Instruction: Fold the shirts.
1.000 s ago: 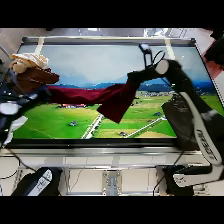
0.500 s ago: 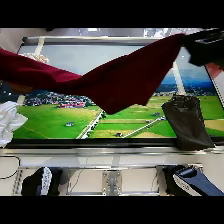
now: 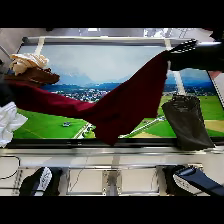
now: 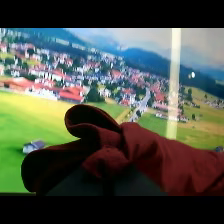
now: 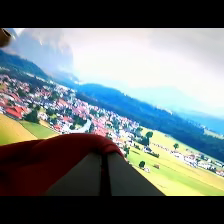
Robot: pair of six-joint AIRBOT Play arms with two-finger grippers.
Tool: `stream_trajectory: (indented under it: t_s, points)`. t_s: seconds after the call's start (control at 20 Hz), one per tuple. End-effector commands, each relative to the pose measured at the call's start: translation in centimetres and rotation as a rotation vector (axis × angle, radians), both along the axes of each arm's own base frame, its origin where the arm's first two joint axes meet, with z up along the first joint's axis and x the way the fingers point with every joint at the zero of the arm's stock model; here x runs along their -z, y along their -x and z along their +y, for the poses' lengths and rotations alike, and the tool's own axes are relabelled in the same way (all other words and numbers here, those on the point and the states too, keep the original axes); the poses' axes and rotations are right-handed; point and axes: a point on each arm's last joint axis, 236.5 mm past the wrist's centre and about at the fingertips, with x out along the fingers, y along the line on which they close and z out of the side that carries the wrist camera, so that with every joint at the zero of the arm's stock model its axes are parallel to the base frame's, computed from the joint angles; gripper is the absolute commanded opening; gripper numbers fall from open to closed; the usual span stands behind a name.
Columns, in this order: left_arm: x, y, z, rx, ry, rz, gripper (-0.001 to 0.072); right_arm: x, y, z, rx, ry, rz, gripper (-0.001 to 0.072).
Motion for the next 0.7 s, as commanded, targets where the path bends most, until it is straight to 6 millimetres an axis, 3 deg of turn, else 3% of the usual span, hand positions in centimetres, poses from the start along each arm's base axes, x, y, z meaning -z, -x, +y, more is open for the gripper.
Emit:
stream_trajectory:
  t_s: [0.0,0.15,0.25,0.3,0.45,0.5,0.55,0.6,0.65]
  points:
    - [11.3,-0.7,-0.4,0.039,0.124,0.339,0.0016,10.3,-7.1,1.7,0.009,0.058,0.165,0.0011]
    - [20.0,-4.5,-1.6,0.104,0.158,0.475,0.0016,19.2,-13.6,3.8,0.035,0.029,0.221,0.0011]
    - [24.5,-9.0,-0.9,0.013,0.173,0.444,0.0016,23.2,-17.6,4.8,0.072,-0.014,0.181,0.001]
    - [25.7,-11.2,-1.0,-0.035,0.217,0.413,0.0016,24.6,-19.4,5.1,0.095,-0.038,0.146,0.001]
    - [26.4,-17.1,-1.6,-0.111,0.378,0.324,0.0026,25.9,-23.6,5.4,0.154,-0.113,0.014,0.0014]
    - [25.7,-18.8,-1.9,-0.102,0.424,0.279,0.0119,25.5,-24.4,5.4,0.17,-0.142,-0.023,0.0017]
    - [24.4,-20.2,-2.2,-0.087,0.452,0.221,0.0413,24.7,-25.0,5.5,0.183,-0.172,-0.055,0.005]
    - [22.4,-21.7,-2.1,-0.076,0.477,0.142,0.0526,23.5,-25.3,5.6,0.189,-0.197,-0.078,0.023]
    - [20.2,-22.9,-1.5,-0.071,0.502,0.073,0.0526,22.2,-25.5,5.4,0.185,-0.2,-0.089,0.0465]
